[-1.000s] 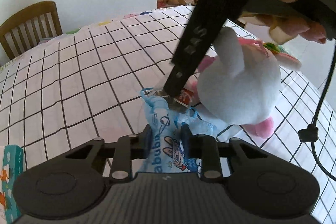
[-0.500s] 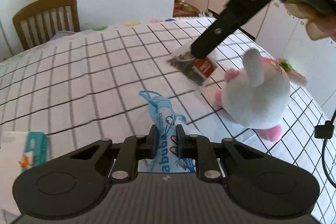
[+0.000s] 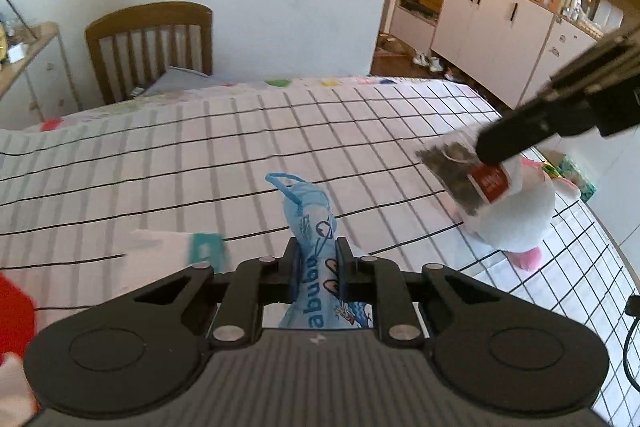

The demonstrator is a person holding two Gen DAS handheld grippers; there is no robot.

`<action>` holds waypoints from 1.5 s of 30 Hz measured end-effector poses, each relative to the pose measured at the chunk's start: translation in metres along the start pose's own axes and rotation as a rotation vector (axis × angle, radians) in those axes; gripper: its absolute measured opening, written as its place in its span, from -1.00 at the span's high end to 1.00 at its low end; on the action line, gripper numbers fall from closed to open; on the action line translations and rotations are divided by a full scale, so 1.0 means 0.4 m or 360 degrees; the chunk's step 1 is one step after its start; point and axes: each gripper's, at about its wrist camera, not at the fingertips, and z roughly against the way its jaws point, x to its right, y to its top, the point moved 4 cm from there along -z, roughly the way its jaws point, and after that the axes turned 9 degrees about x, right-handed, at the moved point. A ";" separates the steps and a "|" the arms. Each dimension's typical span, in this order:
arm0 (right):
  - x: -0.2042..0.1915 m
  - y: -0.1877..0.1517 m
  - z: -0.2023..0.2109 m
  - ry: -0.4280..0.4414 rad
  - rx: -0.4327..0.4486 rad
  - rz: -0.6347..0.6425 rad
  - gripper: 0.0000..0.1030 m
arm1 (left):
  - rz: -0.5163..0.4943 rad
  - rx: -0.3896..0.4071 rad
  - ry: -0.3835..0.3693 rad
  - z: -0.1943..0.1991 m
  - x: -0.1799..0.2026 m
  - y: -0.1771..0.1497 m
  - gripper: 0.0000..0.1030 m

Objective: Organize soft objects
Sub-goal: 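Lift and carry the blue bag and tea sachet over the red tin box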

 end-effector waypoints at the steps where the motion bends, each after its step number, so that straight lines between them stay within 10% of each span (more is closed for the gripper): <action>1: -0.020 -0.001 0.005 0.0004 0.0009 0.0001 0.98 | 0.0008 0.0004 0.0007 0.021 -0.014 -0.001 0.67; 29: -0.567 0.053 -0.060 0.0134 0.0213 -0.0001 0.98 | 0.0126 0.0138 0.0141 0.493 -0.443 -0.074 0.67; 45: -0.746 0.069 -0.211 0.0224 0.0209 0.0001 0.98 | 0.0121 0.0149 0.0292 0.575 -0.652 -0.113 0.67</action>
